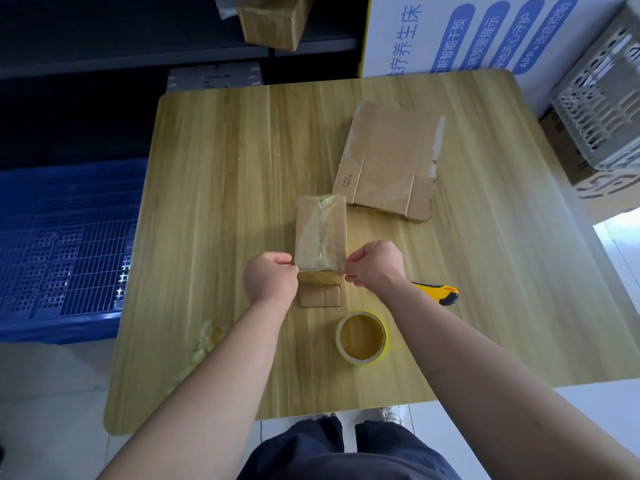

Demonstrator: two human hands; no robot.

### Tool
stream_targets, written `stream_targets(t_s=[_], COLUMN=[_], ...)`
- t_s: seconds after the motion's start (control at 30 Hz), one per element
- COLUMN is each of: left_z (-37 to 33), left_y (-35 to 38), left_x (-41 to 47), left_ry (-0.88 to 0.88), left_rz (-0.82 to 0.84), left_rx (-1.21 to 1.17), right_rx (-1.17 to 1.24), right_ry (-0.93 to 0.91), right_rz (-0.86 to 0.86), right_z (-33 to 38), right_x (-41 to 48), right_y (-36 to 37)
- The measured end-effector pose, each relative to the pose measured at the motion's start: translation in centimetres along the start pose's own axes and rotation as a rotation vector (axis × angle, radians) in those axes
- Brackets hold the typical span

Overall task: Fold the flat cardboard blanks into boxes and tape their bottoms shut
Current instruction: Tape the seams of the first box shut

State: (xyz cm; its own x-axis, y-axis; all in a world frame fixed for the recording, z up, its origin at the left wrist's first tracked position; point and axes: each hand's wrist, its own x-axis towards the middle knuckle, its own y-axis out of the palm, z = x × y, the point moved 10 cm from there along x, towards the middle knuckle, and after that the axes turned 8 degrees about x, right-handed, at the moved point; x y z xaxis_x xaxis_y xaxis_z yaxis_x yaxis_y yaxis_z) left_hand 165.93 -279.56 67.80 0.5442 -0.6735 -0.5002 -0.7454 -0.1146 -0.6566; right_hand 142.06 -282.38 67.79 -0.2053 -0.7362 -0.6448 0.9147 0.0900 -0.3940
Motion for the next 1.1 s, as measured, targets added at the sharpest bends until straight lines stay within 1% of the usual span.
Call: stream_targets(t_s=[0.1, 0.2, 0.27, 0.33, 0.4, 0.5, 0.6, 0.73, 0.8, 0.9, 1.03, 1.1], left_z=[-0.4, -1.6, -1.2, -0.1, 0.2, -1.5, -2.4, -2.6, -3.2, -3.5, -3.0, -3.2], left_y=[-0.1, 0.3, 1.2, 1.9, 2.0, 2.7, 3.8, 4.1, 4.4, 5.1, 5.3, 5.2], left_x=[0.1, -0.7, -0.6, -0.1, 0.3, -0.1, -0.5, 0.3, 0.5, -0.1, 0.1, 0.2], left_ry=[0.020, 0.169, 0.184, 0.088, 0.042, 0.142, 0.223, 0.235, 0.259, 0.311, 0.367, 0.392], left_rz=[0.012, 0.015, 0.088, 0.195, 0.229, 0.286, 0.315, 0.324, 0.355, 0.383, 0.352, 0.368], left_rx=[0.036, 0.141, 0.049, -0.141, -0.186, -0.124, 0.005, 0.019, 0.073, 0.146, 0.230, 0.195], right_rx=[0.022, 0.014, 0.011, 0.009, 0.032, 0.081, 0.049, -0.006, 0.021, 0.012, 0.030, 0.065], right_ry=[0.021, 0.028, 0.038, 0.047, 0.059, 0.078, 0.061, -0.094, -0.136, -0.186, -0.163, -0.153], right_rz=[0.021, 0.050, 0.073, 0.080, 0.083, 0.120, 0.147, 0.218, 0.245, 0.216, 0.262, 0.301], right_z=[-0.2, -0.1, -0.1, -0.4, -0.8, -1.2, -1.1, 0.3, 0.9, 1.2, 0.2, 0.6], right_x=[0.1, 0.1, 0.0, 0.1, 0.3, 0.6, 1.0, 1.4, 1.7, 2.5, 3.2, 3.4], right_y=[0.1, 0.1, 0.0, -0.2, -0.3, 0.0, 0.5, 1.2, 1.6, 2.0, 2.5, 2.6])
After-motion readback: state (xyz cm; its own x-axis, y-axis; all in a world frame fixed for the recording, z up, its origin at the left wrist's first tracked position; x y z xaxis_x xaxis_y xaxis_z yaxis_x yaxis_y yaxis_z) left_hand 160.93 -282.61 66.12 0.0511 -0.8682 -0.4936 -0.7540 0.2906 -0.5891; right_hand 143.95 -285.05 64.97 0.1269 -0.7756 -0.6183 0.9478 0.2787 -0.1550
